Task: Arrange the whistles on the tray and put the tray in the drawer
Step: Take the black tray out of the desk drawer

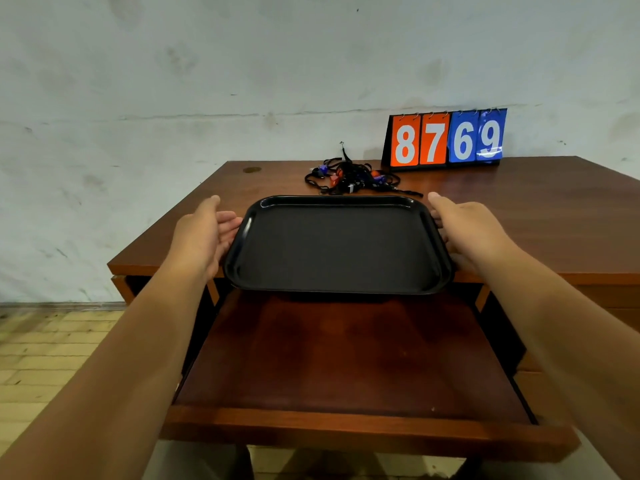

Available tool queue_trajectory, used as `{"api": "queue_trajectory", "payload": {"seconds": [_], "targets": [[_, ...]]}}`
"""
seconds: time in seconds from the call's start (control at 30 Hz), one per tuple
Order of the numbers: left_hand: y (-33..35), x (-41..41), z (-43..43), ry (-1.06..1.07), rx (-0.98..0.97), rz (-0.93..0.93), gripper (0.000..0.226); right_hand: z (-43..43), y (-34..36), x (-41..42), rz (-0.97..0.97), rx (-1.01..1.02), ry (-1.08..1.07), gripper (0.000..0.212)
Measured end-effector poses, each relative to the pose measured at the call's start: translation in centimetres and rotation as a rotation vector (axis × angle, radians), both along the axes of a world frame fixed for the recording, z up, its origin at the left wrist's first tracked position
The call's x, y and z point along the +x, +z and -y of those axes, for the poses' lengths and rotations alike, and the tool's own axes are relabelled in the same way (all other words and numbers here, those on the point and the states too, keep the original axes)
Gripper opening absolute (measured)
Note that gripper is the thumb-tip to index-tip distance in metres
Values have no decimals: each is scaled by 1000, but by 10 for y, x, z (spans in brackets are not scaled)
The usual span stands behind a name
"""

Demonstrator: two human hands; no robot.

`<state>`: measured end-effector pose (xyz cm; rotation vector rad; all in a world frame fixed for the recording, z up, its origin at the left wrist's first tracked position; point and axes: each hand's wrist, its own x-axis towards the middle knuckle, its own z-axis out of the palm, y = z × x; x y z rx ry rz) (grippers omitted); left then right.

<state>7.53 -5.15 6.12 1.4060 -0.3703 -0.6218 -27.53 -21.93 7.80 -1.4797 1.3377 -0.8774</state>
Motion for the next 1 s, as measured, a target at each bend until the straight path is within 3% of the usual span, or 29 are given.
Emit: {"api": "queue_trajectory", "payload": {"seconds": [0.07, 0.2, 0.53, 0.63, 0.87, 1.0], "targets": [[1, 7, 7, -29, 3, -15, 55, 10, 2, 5, 8, 43, -21, 62], [3, 13, 22, -69, 12, 6, 65, 30, 0, 14, -8, 59, -41, 69], [-24, 27, 50, 8, 63, 149, 68, 62, -17, 28, 69, 138, -82, 89], [-28, 34, 49, 20, 11, 89, 75, 68, -14, 31, 110, 204, -72, 94], [-29, 40, 38, -39, -85, 22, 80, 67, -14, 25, 166, 253, -50, 96], [-25, 38, 34, -43, -86, -9, 81, 53, -17, 13, 220, 181, -61, 89]]}}
